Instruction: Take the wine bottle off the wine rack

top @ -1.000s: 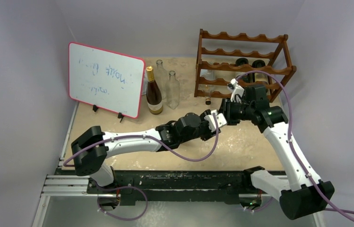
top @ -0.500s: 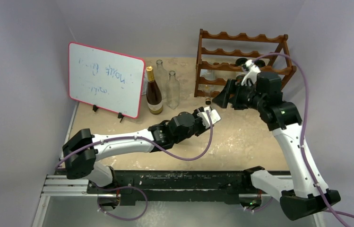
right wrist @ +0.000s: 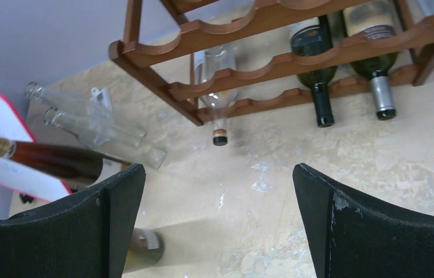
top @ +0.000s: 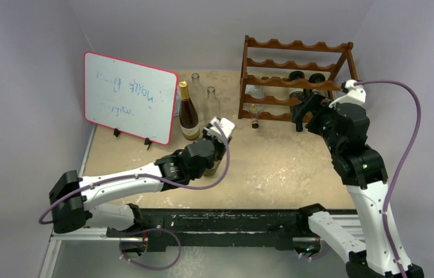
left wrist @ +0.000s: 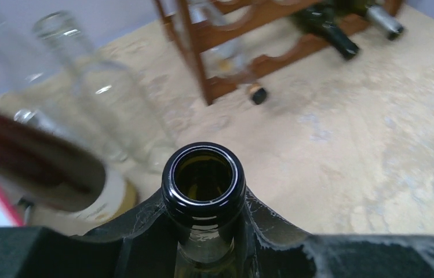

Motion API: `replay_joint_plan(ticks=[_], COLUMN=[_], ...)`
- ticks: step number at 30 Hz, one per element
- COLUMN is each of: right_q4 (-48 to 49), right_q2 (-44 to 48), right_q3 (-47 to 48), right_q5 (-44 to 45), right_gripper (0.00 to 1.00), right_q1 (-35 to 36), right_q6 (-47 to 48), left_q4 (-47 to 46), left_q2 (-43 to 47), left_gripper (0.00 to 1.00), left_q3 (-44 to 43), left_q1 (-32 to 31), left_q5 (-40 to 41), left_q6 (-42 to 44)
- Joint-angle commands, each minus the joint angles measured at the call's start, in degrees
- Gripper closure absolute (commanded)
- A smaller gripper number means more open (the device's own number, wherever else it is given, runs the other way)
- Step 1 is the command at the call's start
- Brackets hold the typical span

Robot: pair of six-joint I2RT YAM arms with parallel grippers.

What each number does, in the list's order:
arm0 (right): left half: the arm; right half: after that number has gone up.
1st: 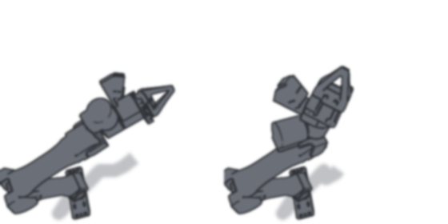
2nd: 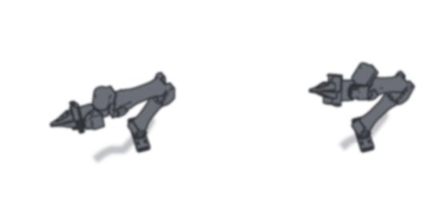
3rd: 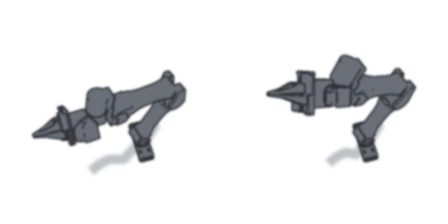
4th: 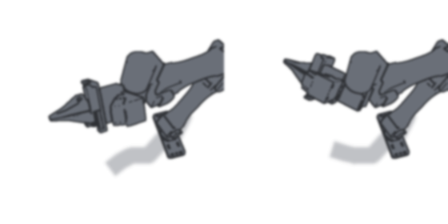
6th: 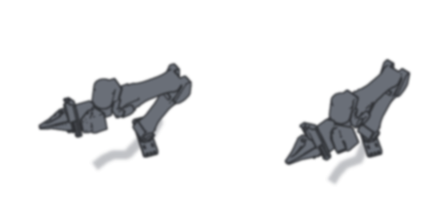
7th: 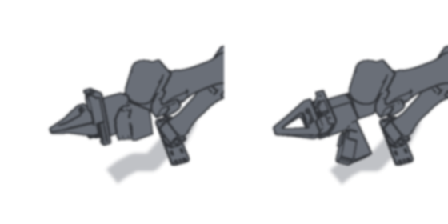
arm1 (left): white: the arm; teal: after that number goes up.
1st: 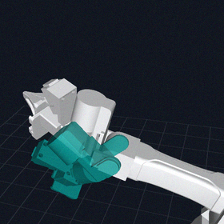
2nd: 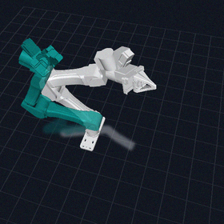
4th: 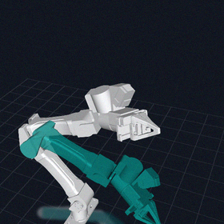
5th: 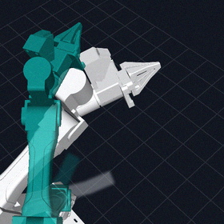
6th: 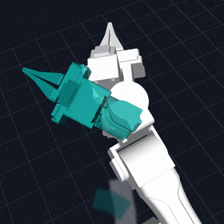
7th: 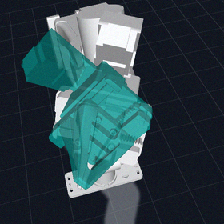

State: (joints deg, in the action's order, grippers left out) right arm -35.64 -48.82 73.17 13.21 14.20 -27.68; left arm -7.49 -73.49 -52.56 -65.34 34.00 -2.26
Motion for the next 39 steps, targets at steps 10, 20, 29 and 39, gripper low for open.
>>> replay_joint_plan(ticks=[10,20,29,39], right_q4=[11.2,14.5,13.6,14.1], right_q2=[5.7,12.3,12.4,12.2], right_q3=[-4.9,-8.9,-9.5,-9.8], right_q5=[2.0,2.3,2.9,3.1], right_gripper=[0.00,0.00,0.00,0.00], right_q1=[0.0,0.0,0.0,0.0], right_q6=[8.9,12.1,11.8,11.2], left_q4=[-3.6,-11.6,-14.4,-14.5], left_q2=[14.2,12.9,7.8,6.5], left_gripper=[1.00,1.00,1.00,0.93], left_q3=[4.3,7.6,6.9,9.5], left_q1=[15.1,20.3,21.9,21.9], left_q5=[18.2,19.4,18.0,16.8], left_q6=[-11.8,-12.9,-12.9,-13.1])
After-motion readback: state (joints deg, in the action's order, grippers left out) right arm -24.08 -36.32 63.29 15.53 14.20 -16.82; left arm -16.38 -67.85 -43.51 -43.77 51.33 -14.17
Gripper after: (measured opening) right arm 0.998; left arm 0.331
